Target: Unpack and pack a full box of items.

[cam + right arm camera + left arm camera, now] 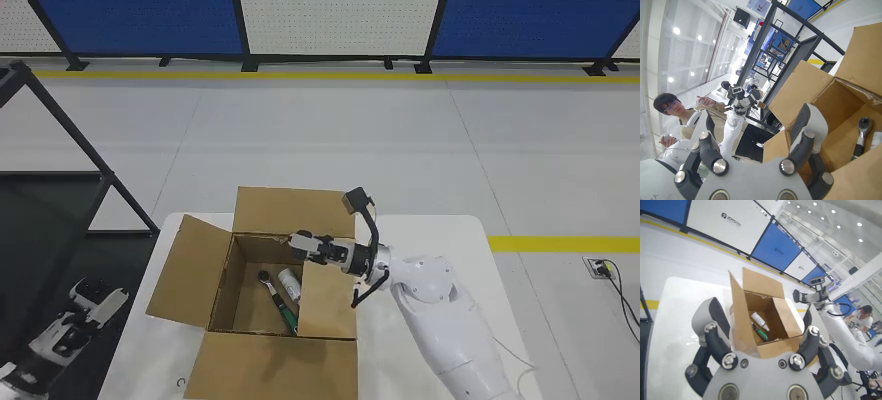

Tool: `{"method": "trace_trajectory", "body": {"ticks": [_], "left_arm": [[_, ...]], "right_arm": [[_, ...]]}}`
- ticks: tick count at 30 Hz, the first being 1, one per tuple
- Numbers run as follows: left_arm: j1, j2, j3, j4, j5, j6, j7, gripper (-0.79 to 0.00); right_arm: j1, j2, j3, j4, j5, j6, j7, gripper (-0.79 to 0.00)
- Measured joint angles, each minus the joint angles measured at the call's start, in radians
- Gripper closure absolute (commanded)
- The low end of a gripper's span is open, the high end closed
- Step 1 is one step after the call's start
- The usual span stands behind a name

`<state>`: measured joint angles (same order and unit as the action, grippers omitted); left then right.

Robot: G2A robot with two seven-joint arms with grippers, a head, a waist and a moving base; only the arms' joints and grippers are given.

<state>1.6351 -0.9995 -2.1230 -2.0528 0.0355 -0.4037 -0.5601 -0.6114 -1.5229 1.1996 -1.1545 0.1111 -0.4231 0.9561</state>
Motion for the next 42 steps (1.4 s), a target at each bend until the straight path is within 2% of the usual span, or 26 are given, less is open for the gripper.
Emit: {"method": "trace_trajectory", "body": {"ticks": [3,6,10,17,19,23,30,33,42], "left_arm": [[-0.042,0.011,0.010,-0.032,-0.090,-0.009,-0.105,-0.785],[-0.113,0.024,0.065,-0.025,-0.154,0.019,-0.206,-0.785],[-0.260,0.042,0.196,0.039,-0.248,0.074,-0.359,-0.785],[-0.518,0.045,0.481,0.214,-0.327,0.198,-0.498,-0.785],[-0.531,0.045,0.505,0.221,-0.328,0.204,-0.507,-0.785],[-0.518,0.045,0.488,0.217,-0.327,0.200,-0.498,-0.785],[-0.512,0.045,0.505,0.221,-0.309,0.216,-0.484,-0.785],[-0.541,0.042,0.568,0.243,-0.304,0.257,-0.505,-0.785],[-0.750,0.014,0.845,0.452,-0.229,0.367,-0.555,-0.785]], "right_arm": [[-0.038,0.017,0.044,-0.040,0.000,0.011,0.024,-0.785],[-0.087,0.035,0.091,-0.088,-0.003,0.006,0.043,-0.785],[-0.165,0.061,0.160,-0.165,0.010,-0.001,0.090,-0.785],[-0.296,0.099,0.272,-0.276,0.028,-0.009,0.151,-0.785],[-0.313,0.105,0.281,-0.288,0.008,0.015,0.159,-0.785],[-0.311,0.104,0.280,-0.287,0.011,0.012,0.159,-0.785],[-0.320,0.104,0.278,-0.291,0.033,0.014,0.141,-0.785],[-0.326,0.109,0.291,-0.287,0.090,0.004,0.117,-0.785],[-0.411,0.138,0.377,-0.348,0.199,-0.058,0.158,-0.785]]}}
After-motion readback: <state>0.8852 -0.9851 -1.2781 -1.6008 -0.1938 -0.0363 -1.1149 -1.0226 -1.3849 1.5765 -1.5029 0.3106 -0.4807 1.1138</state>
